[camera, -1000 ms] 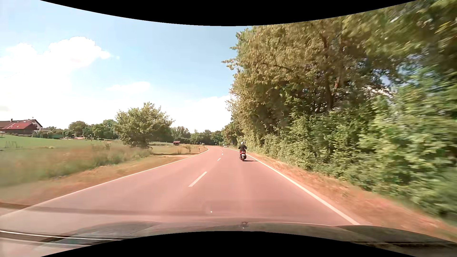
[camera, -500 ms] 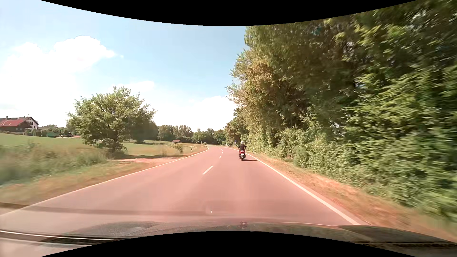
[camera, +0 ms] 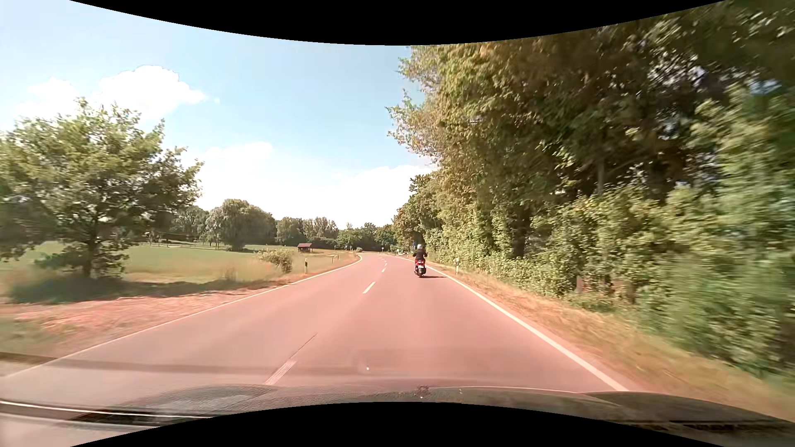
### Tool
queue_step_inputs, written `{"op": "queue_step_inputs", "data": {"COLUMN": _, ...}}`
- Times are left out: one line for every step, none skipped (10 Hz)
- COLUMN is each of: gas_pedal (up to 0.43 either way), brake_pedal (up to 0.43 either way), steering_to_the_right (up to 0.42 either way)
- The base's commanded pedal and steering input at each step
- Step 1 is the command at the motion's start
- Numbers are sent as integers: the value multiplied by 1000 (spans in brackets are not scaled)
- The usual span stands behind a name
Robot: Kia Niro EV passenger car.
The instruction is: Follow the waypoints while adhering to traffic rules and regulations
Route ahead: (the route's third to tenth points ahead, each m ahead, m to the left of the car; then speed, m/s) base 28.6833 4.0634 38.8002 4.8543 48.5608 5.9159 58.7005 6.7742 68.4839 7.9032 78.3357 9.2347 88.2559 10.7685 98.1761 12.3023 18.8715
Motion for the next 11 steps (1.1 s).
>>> {"op": "queue_step_inputs", "data": {"gas_pedal": 240, "brake_pedal": 6, "steering_to_the_right": -8}}
{"op": "queue_step_inputs", "data": {"gas_pedal": 240, "brake_pedal": 6, "steering_to_the_right": -8}}
{"op": "queue_step_inputs", "data": {"gas_pedal": 248, "brake_pedal": 6, "steering_to_the_right": -9}}
{"op": "queue_step_inputs", "data": {"gas_pedal": 248, "brake_pedal": 6, "steering_to_the_right": -9}}
{"op": "queue_step_inputs", "data": {"gas_pedal": 248, "brake_pedal": 6, "steering_to_the_right": -9}}
{"op": "queue_step_inputs", "data": {"gas_pedal": 248, "brake_pedal": 6, "steering_to_the_right": -10}}
{"op": "queue_step_inputs", "data": {"gas_pedal": 248, "brake_pedal": 6, "steering_to_the_right": -11}}
{"op": "queue_step_inputs", "data": {"gas_pedal": 248, "brake_pedal": 6, "steering_to_the_right": -12}}
{"op": "queue_step_inputs", "data": {"gas_pedal": 248, "brake_pedal": 6, "steering_to_the_right": -12}}
{"op": "queue_step_inputs", "data": {"gas_pedal": 248, "brake_pedal": 6, "steering_to_the_right": -12}}
{"op": "queue_step_inputs", "data": {"gas_pedal": 240, "brake_pedal": 6, "steering_to_the_right": -12}}
